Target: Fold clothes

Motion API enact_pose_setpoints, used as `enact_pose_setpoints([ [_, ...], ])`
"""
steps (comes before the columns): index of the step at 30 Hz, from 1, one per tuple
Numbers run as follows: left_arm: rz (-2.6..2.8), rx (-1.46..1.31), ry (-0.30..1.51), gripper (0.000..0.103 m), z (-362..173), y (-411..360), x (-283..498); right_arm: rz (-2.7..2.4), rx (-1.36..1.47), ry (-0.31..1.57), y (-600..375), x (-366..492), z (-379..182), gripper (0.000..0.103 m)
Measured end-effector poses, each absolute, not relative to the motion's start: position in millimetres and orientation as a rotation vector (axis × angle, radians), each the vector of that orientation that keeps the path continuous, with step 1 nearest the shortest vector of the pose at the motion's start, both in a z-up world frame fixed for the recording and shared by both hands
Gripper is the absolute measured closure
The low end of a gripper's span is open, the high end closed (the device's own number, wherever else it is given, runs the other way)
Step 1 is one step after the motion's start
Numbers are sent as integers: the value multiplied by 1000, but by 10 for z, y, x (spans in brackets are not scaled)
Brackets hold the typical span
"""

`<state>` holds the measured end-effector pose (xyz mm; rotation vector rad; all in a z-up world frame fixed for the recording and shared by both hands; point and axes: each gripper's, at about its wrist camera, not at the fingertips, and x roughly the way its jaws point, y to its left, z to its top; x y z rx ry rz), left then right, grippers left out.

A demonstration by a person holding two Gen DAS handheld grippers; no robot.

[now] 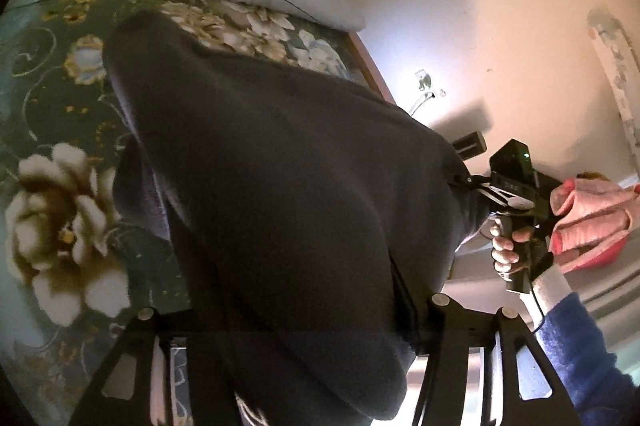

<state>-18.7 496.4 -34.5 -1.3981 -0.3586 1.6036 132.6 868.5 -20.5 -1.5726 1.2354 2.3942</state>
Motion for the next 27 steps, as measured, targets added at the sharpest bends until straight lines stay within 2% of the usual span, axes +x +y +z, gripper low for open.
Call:
enact_pose_setpoints([
  [7,1611,-1298,-366,50,22,5055,-258,2523,-1483,1198,8726,1392,98,58],
  [11,1588,-1150,-409,50,476,5054,-327,2591,-1470,1127,8757,1383,367,59],
  [14,1592,-1086,-392,50,563,5045,-294,2613,-1444,1095,8800,1396,442,59],
  [17,1616,-1159,-305,50,287,5126,-266,2534,-1509,1082,8823,1396,211,58],
  [21,1593,-1299,-340,49,-170,5044,-287,2458,-1547,1182,8833,1477,-230,57],
  [27,1589,-1338,-344,38,-271,5071,-302,2422,-1484,1281,8873,1577,-442,52],
])
